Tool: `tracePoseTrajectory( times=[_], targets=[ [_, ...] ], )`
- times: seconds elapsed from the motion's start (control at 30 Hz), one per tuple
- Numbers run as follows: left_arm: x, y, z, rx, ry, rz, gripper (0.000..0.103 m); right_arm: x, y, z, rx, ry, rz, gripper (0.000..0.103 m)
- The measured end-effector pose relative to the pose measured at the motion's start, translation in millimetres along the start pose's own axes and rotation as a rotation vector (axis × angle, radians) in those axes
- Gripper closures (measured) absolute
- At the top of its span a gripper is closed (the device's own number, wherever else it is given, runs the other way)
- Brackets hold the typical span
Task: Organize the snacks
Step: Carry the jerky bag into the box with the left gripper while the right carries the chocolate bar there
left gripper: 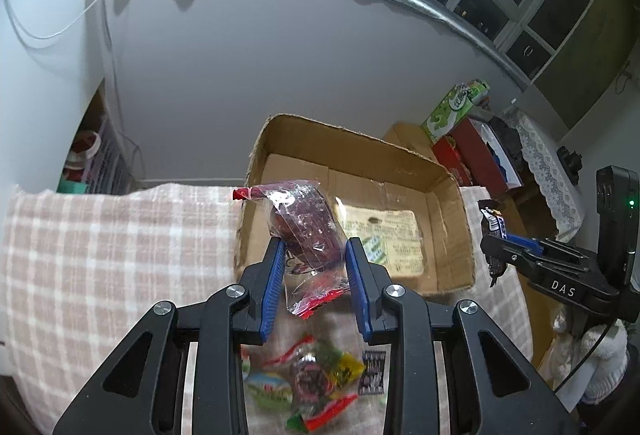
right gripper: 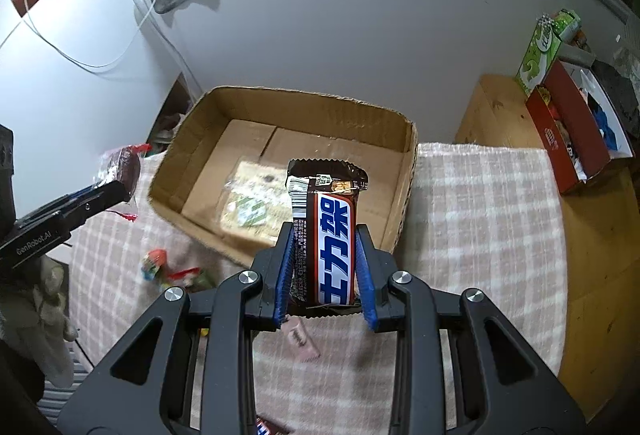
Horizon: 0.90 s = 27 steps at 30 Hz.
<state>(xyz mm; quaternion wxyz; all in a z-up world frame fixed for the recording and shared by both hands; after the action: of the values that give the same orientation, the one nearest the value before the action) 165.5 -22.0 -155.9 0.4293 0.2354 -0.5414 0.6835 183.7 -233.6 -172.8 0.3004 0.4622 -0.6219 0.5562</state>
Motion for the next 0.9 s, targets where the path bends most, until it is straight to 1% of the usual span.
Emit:
tracePoseTrajectory(
  times=[0.2,0.37,0.5,0.53,0.57,0.6,0.63,0.67,0.9],
  targets=[
    [-16.7,-4.3,1.9,-0.012,0.0,-0.027,0.074,-19.6,-7.0,11.7,-0.02,0.022,-0.027,0.073],
    [-25.0,-10.0,3.8,-0.018,0.007,-0.042,0.073,-26.9,-8.8,13.1,-0.009,0.03,-0.038,0.073],
    [-30.6,-12.4,3.8,-0.014,0.004,-0.058,0.071,-31.7,-10.0,12.0,-0.003,0.037,-0.052,0.073],
    [-32.3,-12.3,4.0,-0.01,0.004,-0.069,0.068,-32.9,-10.4,11.8,-0.003,0.04,-0.056,0.07],
    [-33.3,-13.2,4.3,-0.011,0.002,-0.069,0.067,-33.5,-10.5,11.8,-0.005,0.038,-0.06,0.064],
    [-33.0,-13.3,4.8,-0.015,0.0,-0.068,0.067,-32.7,-10.7,11.6,-0.006,0.039,-0.055,0.049],
    [-32.3,-12.9,5.5,-0.018,-0.004,-0.069,0.064,-31.6,-11.3,11.1,-0.005,0.042,-0.048,0.039],
    [-31.6,-12.9,5.3,-0.018,-0.006,-0.068,0.062,-29.7,-11.6,10.6,-0.003,0.044,-0.038,0.038],
    [-21.0,-12.9,2.0,-0.011,0.002,-0.047,0.062,-23.2,-11.1,10.1,-0.005,0.033,-0.033,0.038]
  ],
)
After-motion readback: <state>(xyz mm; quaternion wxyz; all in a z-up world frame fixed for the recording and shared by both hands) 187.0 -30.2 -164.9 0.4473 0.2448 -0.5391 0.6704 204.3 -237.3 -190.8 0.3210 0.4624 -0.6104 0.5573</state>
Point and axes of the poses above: each gripper's, at about its wrist camera, not at the fingertips, and x roughly against the way its jaws point, z to its right, y to its underside, the point moved 3 cm from there along -x, roughly the way its jaws point, and after that the axes turned 3 degrees about -x, right-handed, at the moved point
